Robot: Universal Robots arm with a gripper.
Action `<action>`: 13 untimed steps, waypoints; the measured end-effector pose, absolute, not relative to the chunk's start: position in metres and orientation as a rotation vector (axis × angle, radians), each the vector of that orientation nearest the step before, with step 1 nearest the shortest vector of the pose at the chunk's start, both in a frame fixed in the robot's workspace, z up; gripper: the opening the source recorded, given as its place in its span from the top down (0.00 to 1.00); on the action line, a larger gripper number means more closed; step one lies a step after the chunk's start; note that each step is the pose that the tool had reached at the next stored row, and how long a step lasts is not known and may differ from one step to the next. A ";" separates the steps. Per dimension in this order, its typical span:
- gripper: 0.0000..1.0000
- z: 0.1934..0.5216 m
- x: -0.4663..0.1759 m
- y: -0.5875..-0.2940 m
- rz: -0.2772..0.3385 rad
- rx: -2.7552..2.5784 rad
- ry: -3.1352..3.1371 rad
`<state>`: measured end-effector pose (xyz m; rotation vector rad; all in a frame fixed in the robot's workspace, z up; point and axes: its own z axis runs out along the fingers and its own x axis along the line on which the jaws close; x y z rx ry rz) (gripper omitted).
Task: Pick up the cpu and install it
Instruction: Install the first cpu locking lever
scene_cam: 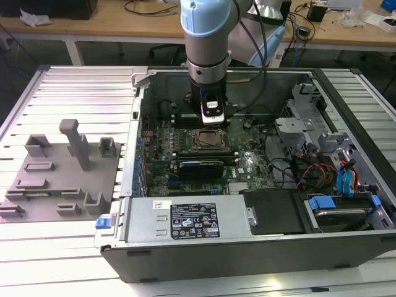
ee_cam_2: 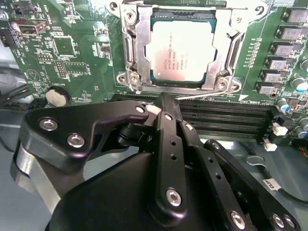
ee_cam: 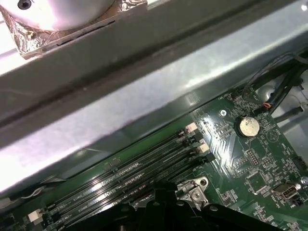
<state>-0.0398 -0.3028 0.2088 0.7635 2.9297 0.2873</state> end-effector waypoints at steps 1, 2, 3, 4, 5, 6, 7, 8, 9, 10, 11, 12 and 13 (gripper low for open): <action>0.89 0.209 -0.041 -0.301 0.288 0.763 2.929; 0.89 0.209 -0.042 -0.300 0.288 0.763 2.928; 0.89 0.209 -0.042 -0.300 0.288 0.763 2.928; 0.89 0.209 -0.043 -0.300 0.288 0.763 2.928; 0.89 0.209 -0.044 -0.299 0.288 0.763 2.928; 0.89 0.209 -0.045 -0.299 0.288 0.763 2.928; 0.89 0.209 -0.045 -0.299 0.288 0.765 2.928; 0.89 0.208 -0.045 -0.298 0.288 0.774 2.925; 0.89 0.208 -0.045 -0.298 0.287 0.785 2.921; 0.89 0.208 -0.045 -0.298 0.286 0.803 2.915; 0.89 0.207 -0.045 -0.298 0.285 0.819 2.910; 0.89 0.207 -0.045 -0.298 0.284 0.830 2.906; 0.89 0.207 -0.045 -0.298 0.283 0.845 2.900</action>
